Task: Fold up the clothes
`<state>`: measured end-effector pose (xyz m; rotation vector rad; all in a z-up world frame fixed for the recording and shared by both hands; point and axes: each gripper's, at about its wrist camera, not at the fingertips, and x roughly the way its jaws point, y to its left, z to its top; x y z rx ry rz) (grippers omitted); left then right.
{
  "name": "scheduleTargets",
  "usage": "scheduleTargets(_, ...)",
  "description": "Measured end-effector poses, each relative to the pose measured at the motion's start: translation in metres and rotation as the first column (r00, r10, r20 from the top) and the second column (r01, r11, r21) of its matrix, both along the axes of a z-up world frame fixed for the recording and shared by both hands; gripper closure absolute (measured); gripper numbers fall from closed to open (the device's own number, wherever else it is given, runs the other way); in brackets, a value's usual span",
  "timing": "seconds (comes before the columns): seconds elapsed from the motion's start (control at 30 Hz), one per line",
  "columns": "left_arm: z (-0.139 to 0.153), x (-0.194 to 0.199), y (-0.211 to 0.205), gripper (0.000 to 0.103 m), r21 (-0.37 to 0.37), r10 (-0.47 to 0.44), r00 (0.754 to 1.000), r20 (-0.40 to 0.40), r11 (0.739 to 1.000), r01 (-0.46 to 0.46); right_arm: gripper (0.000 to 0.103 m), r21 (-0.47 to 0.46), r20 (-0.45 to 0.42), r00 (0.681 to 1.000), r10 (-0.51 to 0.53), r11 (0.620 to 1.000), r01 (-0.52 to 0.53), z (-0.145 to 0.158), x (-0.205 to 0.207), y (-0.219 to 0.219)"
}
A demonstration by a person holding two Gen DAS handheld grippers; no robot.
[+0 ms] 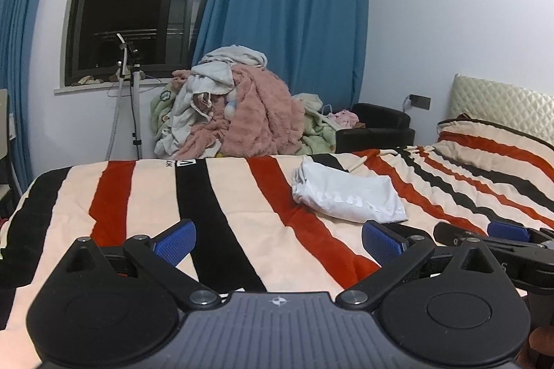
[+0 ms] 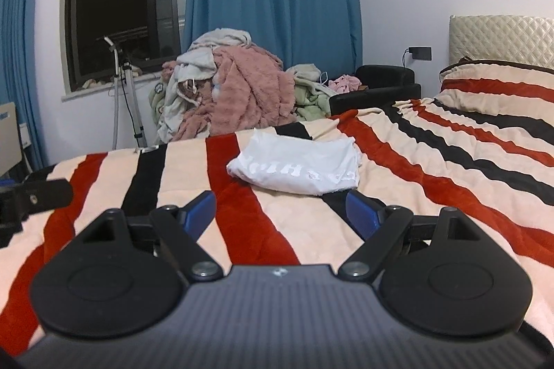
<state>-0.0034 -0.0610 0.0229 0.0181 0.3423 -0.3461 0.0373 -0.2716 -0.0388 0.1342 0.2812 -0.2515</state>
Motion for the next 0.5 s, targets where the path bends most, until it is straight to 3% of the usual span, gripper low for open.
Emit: scheduleTargets(0.5,-0.0014,-0.0057,-0.0039,0.000,-0.004,0.002,1.000,0.016,1.000,-0.002,0.019,0.031,0.010,1.000,-0.021,0.999,0.021,0.0008,-0.0046,-0.0061)
